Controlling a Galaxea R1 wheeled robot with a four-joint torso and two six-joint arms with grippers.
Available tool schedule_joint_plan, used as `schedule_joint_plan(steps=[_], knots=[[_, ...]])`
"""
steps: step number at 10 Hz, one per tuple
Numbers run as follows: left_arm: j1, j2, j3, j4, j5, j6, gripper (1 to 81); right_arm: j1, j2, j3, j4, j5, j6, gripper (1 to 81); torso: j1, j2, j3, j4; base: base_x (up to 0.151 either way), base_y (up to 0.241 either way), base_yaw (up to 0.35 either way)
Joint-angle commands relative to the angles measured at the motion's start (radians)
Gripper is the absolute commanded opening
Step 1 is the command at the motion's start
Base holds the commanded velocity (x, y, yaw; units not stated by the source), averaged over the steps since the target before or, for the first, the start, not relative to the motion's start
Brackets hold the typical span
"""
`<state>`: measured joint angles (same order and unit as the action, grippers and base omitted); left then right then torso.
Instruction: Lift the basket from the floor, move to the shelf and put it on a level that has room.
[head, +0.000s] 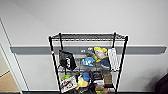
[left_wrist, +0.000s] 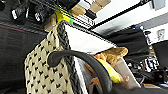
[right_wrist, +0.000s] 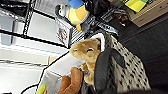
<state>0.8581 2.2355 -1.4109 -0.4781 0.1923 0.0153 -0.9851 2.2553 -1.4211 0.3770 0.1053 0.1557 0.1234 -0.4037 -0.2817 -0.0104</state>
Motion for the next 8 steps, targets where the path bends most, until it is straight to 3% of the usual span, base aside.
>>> schedule_joint_plan(steps=[1,8], knots=[[-0.099,-0.054,0.067,0.027,-0.004,0.017,1.0,0.102,-0.072,0.088,-0.021,0.028,0.005,1.0,0.000,0.000,0.000,0.000,0.112,0.000,0.000],[-0.099,-0.037,0.061,0.027,-0.004,0.017,1.0,0.117,-0.064,0.087,-0.021,0.028,0.007,1.0,-0.002,-0.001,0.001,0.000,0.125,0.000,0.000]])
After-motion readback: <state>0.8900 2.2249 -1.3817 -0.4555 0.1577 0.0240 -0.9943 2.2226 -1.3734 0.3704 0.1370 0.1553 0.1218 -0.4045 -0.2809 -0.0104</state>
